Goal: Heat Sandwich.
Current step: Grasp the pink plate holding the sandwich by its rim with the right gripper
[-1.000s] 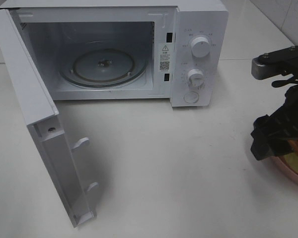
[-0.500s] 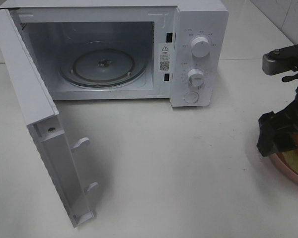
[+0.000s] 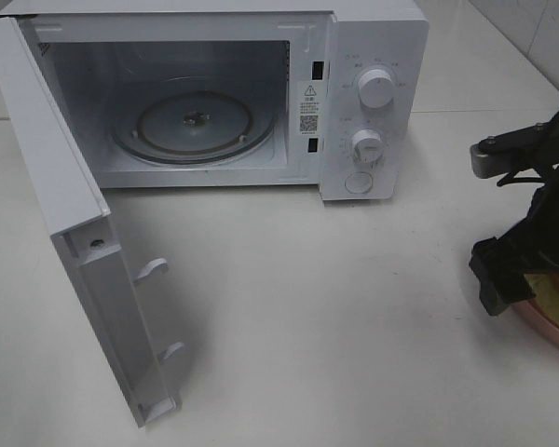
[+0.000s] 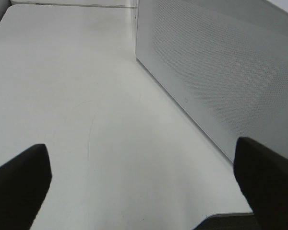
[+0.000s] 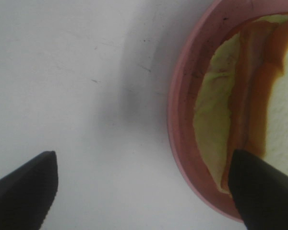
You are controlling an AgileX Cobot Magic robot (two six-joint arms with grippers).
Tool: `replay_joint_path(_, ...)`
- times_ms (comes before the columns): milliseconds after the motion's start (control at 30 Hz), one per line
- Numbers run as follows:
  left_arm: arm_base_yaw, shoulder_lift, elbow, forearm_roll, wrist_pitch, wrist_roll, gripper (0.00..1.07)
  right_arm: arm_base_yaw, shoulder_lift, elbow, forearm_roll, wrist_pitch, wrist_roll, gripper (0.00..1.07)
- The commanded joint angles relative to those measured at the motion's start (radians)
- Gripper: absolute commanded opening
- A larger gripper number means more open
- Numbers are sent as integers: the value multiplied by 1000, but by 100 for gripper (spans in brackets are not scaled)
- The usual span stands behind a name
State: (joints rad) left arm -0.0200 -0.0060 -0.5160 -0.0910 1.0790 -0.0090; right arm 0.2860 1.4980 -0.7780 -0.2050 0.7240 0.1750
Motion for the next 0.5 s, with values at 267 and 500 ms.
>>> replay_joint_path(267, 5, -18, 1, -4, -11, -2, 98, -28, 117, -6, -28, -72, 35, 89)
replay_joint_path(500, 5, -18, 1, -4, -11, -2, 98, -68, 166, -6, -23, -128, 34, 88)
